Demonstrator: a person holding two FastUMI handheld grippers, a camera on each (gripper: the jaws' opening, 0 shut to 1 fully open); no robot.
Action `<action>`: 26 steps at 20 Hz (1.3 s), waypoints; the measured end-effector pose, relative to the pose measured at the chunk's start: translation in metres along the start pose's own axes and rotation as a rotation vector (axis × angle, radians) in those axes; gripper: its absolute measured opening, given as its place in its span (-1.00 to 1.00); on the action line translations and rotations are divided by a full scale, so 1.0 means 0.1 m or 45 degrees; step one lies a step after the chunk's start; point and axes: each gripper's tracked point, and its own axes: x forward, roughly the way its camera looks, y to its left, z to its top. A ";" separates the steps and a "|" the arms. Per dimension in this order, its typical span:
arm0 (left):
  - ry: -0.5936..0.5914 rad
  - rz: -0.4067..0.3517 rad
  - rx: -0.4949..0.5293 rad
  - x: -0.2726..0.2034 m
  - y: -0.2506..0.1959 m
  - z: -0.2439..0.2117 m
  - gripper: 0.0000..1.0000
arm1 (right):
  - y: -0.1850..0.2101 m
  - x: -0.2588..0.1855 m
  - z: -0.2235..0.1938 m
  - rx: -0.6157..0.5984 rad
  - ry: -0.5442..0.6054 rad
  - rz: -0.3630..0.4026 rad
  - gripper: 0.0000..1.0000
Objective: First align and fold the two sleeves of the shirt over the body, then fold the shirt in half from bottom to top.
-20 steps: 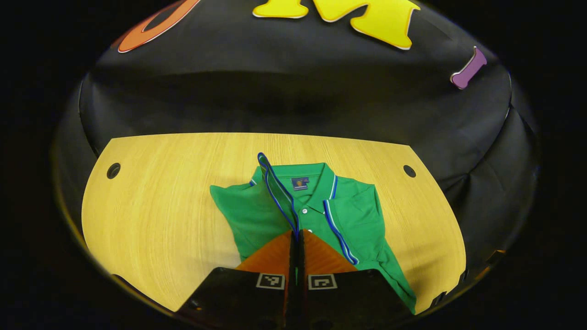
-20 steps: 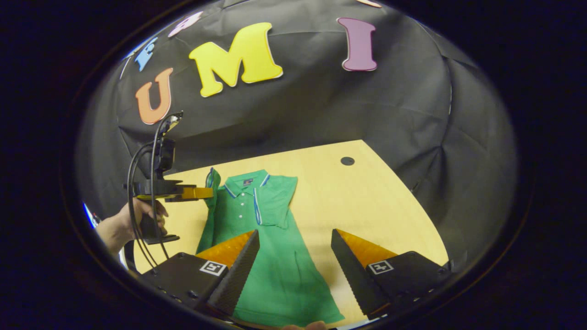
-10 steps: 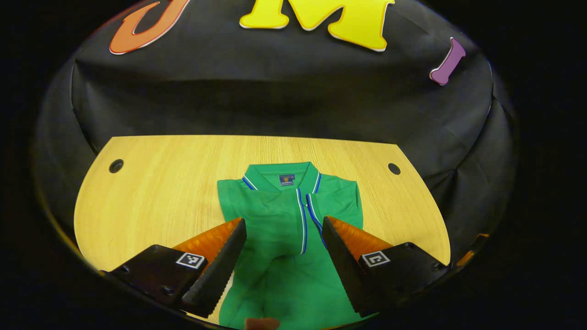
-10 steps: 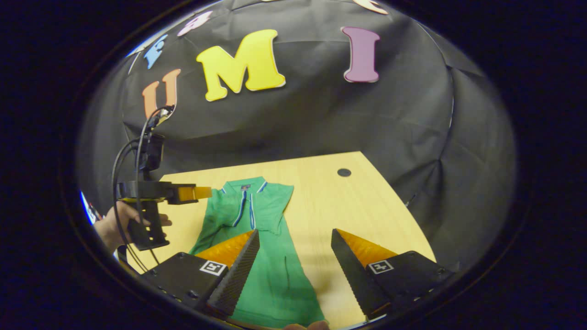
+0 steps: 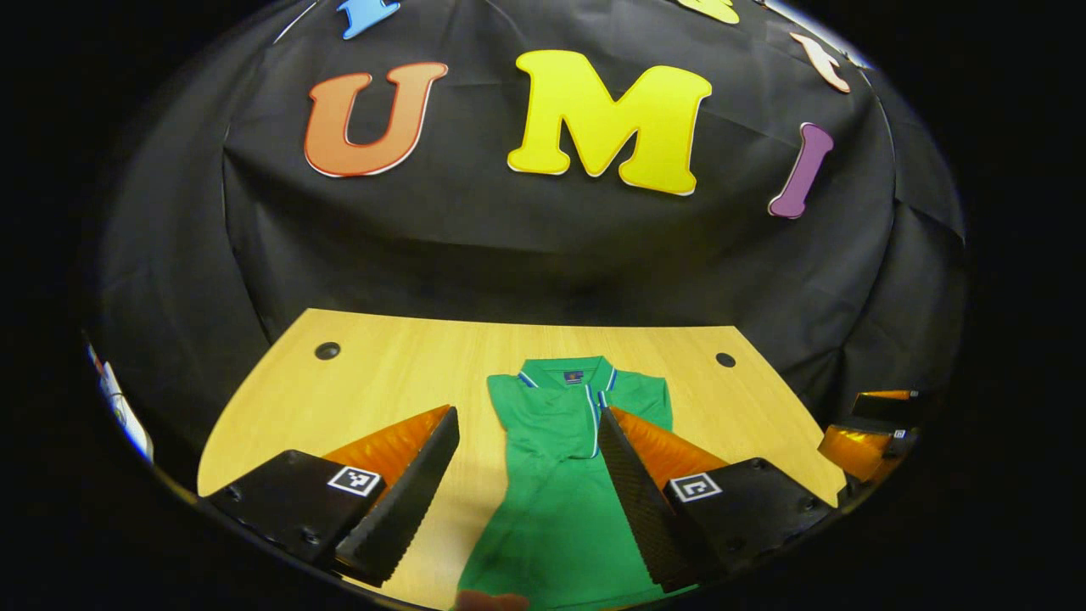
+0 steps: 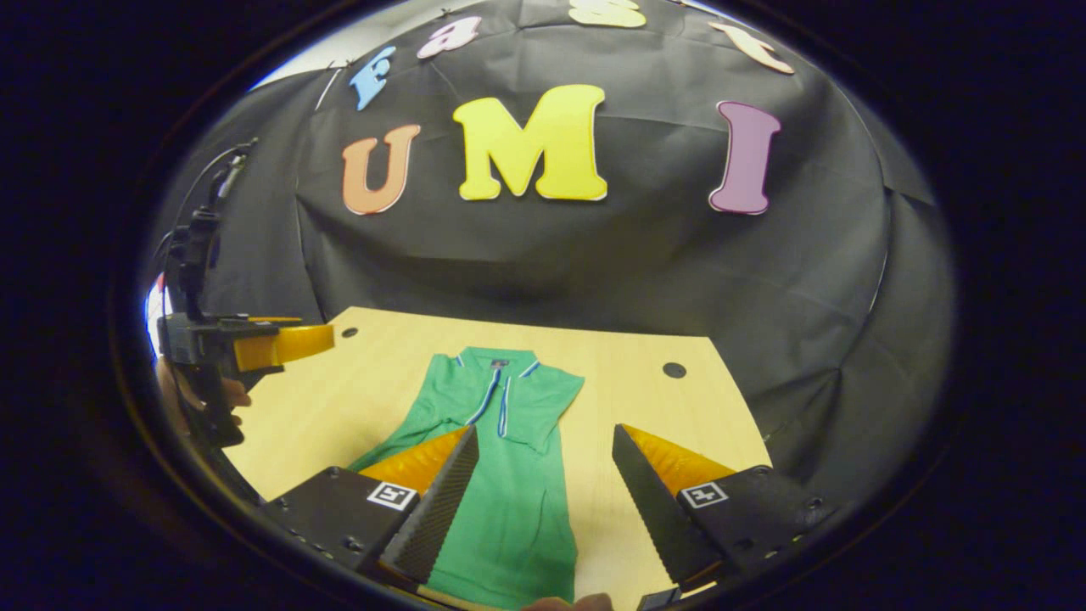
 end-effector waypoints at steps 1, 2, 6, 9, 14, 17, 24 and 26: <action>0.011 0.008 0.006 -0.14 0.03 -0.12 1.00 | 0.02 -0.04 -0.08 -0.011 0.019 0.003 0.94; 0.024 0.017 0.004 -0.24 0.07 -0.22 1.00 | 0.01 -0.08 -0.17 -0.025 0.040 -0.004 1.00; 0.202 0.025 0.014 -0.53 0.23 -0.98 1.00 | -0.08 -0.25 -0.66 -0.058 0.147 -0.031 0.88; 0.345 0.016 0.043 -0.70 0.33 -1.60 1.00 | -0.25 -0.29 -1.18 -0.080 0.264 -0.084 0.91; 0.626 -0.057 0.026 -0.85 0.37 -2.61 1.00 | -0.30 -0.37 -2.23 -0.045 0.573 -0.072 0.92; 0.721 -0.064 0.026 -0.93 0.48 -2.89 1.00 | -0.33 -0.42 -2.61 -0.021 0.720 -0.070 0.94; 0.843 -0.046 -0.071 -0.96 0.45 -3.04 1.00 | -0.31 -0.47 -2.81 0.009 0.882 -0.085 0.92; 0.859 -0.044 -0.039 -0.96 0.43 -3.02 1.00 | -0.29 -0.49 -2.84 0.022 0.912 -0.080 0.92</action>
